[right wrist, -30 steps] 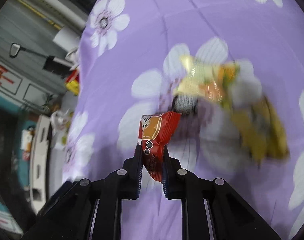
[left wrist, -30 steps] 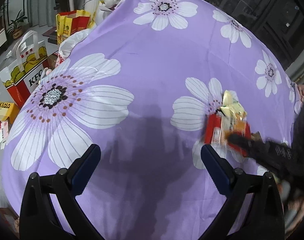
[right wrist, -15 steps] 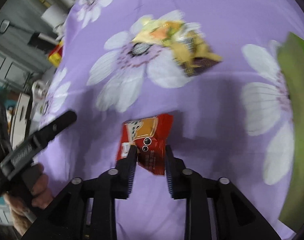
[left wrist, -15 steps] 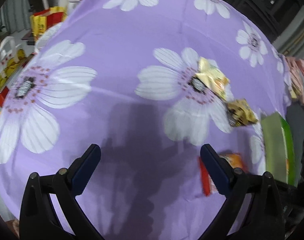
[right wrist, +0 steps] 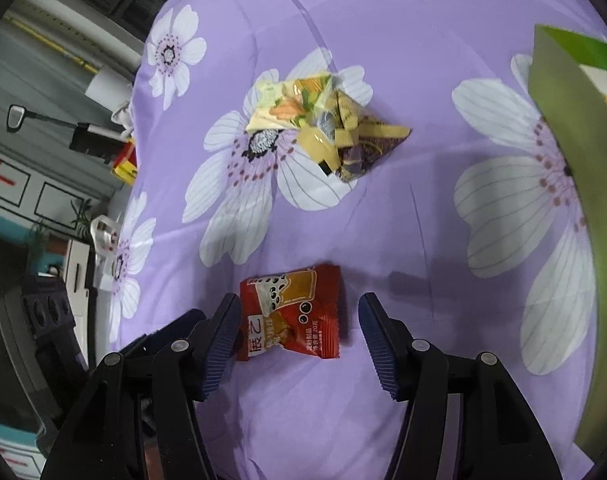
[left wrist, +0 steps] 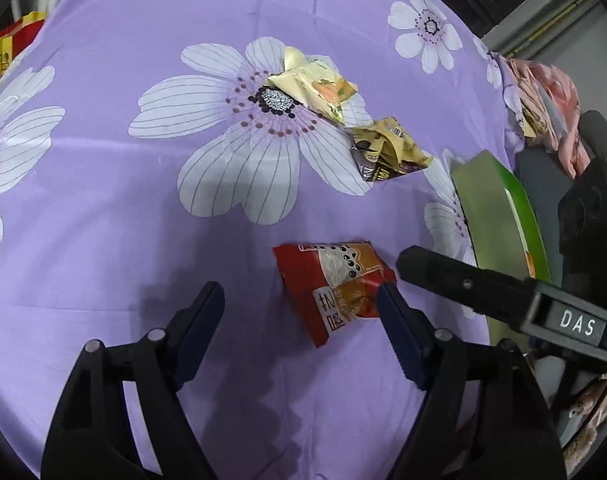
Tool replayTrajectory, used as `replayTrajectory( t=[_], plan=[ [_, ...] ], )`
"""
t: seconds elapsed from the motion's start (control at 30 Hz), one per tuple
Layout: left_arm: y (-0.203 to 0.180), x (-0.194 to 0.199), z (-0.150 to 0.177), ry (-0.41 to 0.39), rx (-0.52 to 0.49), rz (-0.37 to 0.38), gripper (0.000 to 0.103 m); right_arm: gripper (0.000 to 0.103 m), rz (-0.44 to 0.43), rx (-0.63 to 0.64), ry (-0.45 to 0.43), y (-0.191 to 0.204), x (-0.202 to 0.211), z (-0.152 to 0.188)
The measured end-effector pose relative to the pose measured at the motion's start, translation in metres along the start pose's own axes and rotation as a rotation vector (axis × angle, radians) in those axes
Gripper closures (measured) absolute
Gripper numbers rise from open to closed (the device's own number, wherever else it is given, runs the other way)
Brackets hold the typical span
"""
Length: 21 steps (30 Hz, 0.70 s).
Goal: Organize snacks
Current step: 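Grasp the red milk-tea candy bag with the right gripper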
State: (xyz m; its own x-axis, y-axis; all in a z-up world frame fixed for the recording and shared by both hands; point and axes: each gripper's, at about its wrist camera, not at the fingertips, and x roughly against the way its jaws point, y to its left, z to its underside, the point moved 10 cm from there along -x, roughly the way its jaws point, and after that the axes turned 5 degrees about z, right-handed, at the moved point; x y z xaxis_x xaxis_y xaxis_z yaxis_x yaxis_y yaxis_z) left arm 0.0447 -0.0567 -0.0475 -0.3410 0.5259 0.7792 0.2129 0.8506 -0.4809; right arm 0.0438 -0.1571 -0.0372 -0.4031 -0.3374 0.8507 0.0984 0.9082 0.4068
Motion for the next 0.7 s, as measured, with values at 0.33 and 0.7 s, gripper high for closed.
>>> replayTrajectory(
  t=[0.33, 0.7],
  plan=[
    [-0.017, -0.012, 0.011, 0.034, -0.048, 0.009, 0.034, 0.042, -0.020, -0.022, 0.037, 0.001, -0.016, 0.002],
    [-0.024, -0.025, 0.010, 0.010, -0.084, 0.028, 0.042, 0.042, -0.001, 0.013, 0.043, 0.008, -0.029, 0.005]
  ],
)
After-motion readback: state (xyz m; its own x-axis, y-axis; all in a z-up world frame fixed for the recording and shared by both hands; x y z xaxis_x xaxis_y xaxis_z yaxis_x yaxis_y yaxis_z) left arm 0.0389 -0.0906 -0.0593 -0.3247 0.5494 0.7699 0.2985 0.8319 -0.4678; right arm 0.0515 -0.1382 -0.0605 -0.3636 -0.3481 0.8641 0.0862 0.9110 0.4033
